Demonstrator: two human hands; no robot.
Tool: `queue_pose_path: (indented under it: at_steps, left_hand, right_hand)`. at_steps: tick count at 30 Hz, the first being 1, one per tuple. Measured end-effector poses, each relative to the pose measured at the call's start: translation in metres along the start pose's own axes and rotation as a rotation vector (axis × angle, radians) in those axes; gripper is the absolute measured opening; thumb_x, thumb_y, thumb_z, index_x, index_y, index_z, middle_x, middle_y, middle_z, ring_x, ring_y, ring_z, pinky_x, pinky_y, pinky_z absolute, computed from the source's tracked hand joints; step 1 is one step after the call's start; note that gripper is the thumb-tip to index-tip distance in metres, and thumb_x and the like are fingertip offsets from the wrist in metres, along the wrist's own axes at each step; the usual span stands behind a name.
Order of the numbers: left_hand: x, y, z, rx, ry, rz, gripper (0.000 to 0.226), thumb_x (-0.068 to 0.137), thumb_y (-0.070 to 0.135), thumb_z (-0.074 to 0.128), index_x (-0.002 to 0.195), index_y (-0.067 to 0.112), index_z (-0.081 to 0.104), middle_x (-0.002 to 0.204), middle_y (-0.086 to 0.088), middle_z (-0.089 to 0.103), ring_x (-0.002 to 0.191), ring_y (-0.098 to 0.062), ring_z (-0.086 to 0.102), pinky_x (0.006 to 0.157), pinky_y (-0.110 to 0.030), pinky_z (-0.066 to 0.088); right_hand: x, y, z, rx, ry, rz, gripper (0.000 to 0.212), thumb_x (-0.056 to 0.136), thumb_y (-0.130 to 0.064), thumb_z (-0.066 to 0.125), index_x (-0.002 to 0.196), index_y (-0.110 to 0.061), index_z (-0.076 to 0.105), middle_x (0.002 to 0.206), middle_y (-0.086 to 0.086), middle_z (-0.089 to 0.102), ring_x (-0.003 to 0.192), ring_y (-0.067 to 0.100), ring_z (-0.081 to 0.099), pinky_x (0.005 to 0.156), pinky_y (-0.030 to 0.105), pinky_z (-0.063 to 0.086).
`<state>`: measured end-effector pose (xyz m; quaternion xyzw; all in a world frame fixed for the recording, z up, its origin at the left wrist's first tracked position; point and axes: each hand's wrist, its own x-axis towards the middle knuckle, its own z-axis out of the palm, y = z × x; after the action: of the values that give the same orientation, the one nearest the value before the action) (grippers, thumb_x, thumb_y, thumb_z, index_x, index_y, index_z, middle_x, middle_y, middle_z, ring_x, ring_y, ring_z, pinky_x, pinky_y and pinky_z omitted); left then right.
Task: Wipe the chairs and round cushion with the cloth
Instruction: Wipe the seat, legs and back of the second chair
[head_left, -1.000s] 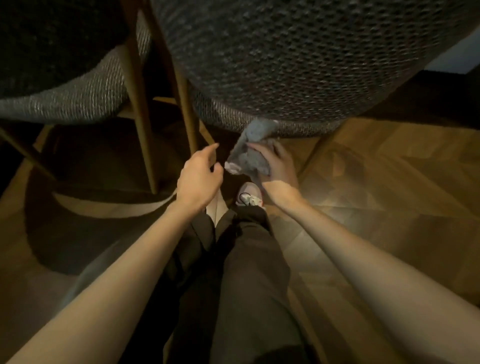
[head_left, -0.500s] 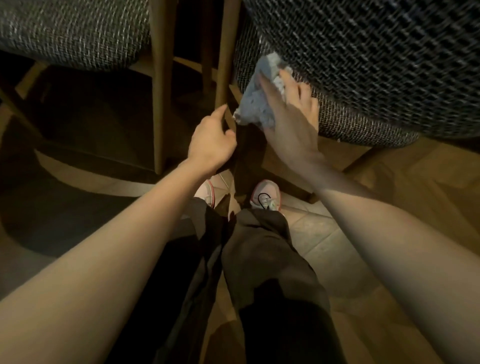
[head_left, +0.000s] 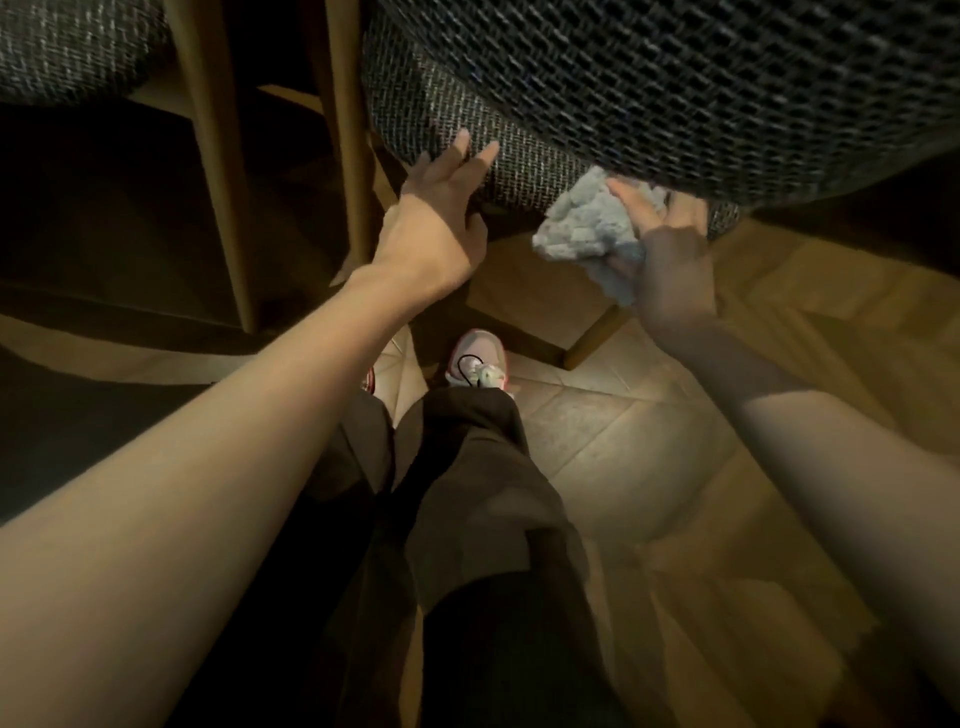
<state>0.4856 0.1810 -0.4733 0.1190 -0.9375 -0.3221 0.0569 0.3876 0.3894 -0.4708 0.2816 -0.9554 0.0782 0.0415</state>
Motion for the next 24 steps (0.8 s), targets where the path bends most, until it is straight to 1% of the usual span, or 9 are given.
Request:
queue_pose_path:
  at_steps: [1, 4, 6, 8, 11, 14, 18, 21, 24]
  left_hand:
    - [0.001, 0.004, 0.004, 0.039, -0.035, -0.015, 0.061, 0.097, 0.014, 0.043, 0.152, 0.023, 0.018, 0.160, -0.005, 0.008, 0.147, -0.027, 0.007, 0.118, -0.047, 0.017]
    - [-0.001, 0.013, 0.019, 0.141, -0.094, -0.048, 0.062, 0.097, 0.015, 0.043, 0.152, 0.025, 0.015, 0.161, -0.002, -0.001, 0.147, -0.029, -0.003, 0.118, -0.051, 0.013]
    - [-0.004, 0.012, 0.026, 0.195, -0.107, -0.028, 0.065, 0.096, 0.013, 0.044, 0.152, 0.024, 0.013, 0.161, -0.002, -0.007, 0.147, -0.029, -0.008, 0.118, -0.051, 0.010]
    - [-0.004, 0.010, 0.029, 0.221, -0.104, -0.018, 0.070, 0.093, 0.010, 0.046, 0.153, 0.021, 0.010, 0.160, -0.003, -0.009, 0.146, -0.030, -0.010, 0.118, -0.052, 0.012]
    - [-0.002, 0.013, 0.031, 0.235, -0.094, -0.024, 0.071, 0.094, 0.010, 0.046, 0.153, 0.019, 0.007, 0.160, -0.003, -0.010, 0.147, -0.030, -0.010, 0.117, -0.053, 0.015]
    - [-0.002, 0.018, 0.034, 0.242, -0.071, 0.009, 0.070, 0.095, 0.012, 0.046, 0.153, 0.023, 0.008, 0.161, -0.002, -0.008, 0.147, -0.029, -0.009, 0.117, -0.053, 0.013]
    - [-0.002, 0.030, 0.044, 0.234, -0.053, 0.050, 0.070, 0.094, 0.010, 0.045, 0.153, 0.027, 0.011, 0.161, -0.004, -0.006, 0.146, -0.033, -0.009, 0.117, -0.054, 0.011]
    - [0.000, 0.040, 0.055, 0.245, -0.031, 0.061, 0.069, 0.094, 0.011, 0.045, 0.152, 0.028, 0.014, 0.161, -0.006, -0.006, 0.146, -0.037, -0.010, 0.117, -0.056, 0.007]
    - [0.002, 0.049, 0.063, 0.264, -0.010, 0.086, 0.069, 0.093, 0.009, 0.045, 0.152, 0.028, 0.015, 0.161, -0.006, -0.005, 0.146, -0.034, -0.009, 0.117, -0.056, 0.002]
  right_hand:
    - [-0.004, 0.007, -0.001, -0.008, 0.010, 0.022, 0.066, 0.087, -0.036, 0.063, 0.147, -0.022, 0.038, 0.147, 0.025, 0.028, 0.134, 0.043, 0.025, 0.109, 0.042, 0.029]
    - [-0.011, 0.003, 0.002, 0.064, 0.046, 0.045, 0.065, 0.088, -0.046, 0.053, 0.147, -0.024, 0.037, 0.145, 0.025, 0.028, 0.132, 0.043, 0.027, 0.108, 0.041, 0.027]
    - [-0.010, -0.014, 0.010, 0.108, 0.056, -0.056, 0.061, 0.089, -0.040, 0.053, 0.147, -0.026, 0.037, 0.145, 0.024, 0.027, 0.131, 0.041, 0.026, 0.105, 0.042, 0.030]
    - [-0.005, -0.031, 0.019, 0.112, 0.040, -0.134, 0.064, 0.088, -0.030, 0.060, 0.147, -0.028, 0.036, 0.145, 0.019, 0.026, 0.129, 0.037, 0.026, 0.103, 0.041, 0.034]
    - [0.003, -0.038, 0.029, 0.039, 0.037, -0.102, 0.072, 0.088, -0.025, 0.063, 0.149, -0.035, 0.026, 0.142, 0.015, 0.026, 0.128, 0.033, 0.025, 0.105, 0.042, 0.036]
    - [0.001, -0.017, 0.030, -0.085, 0.056, -0.112, 0.071, 0.095, -0.012, 0.052, 0.151, -0.038, 0.018, 0.136, 0.017, 0.033, 0.121, 0.036, 0.033, 0.101, 0.044, 0.039]
    - [-0.008, 0.033, 0.021, -0.145, 0.054, -0.080, 0.068, 0.097, -0.002, 0.042, 0.152, -0.036, 0.019, 0.132, 0.021, 0.037, 0.117, 0.041, 0.037, 0.100, 0.043, 0.035]
    - [-0.016, 0.067, 0.016, -0.087, 0.064, 0.001, 0.065, 0.098, -0.012, 0.048, 0.152, -0.036, 0.020, 0.134, 0.020, 0.035, 0.119, 0.039, 0.035, 0.101, 0.040, 0.032]
    - [-0.023, 0.085, 0.014, 0.014, 0.124, 0.071, 0.069, 0.093, -0.012, 0.057, 0.151, -0.032, 0.025, 0.136, 0.020, 0.035, 0.120, 0.038, 0.035, 0.100, 0.040, 0.032]
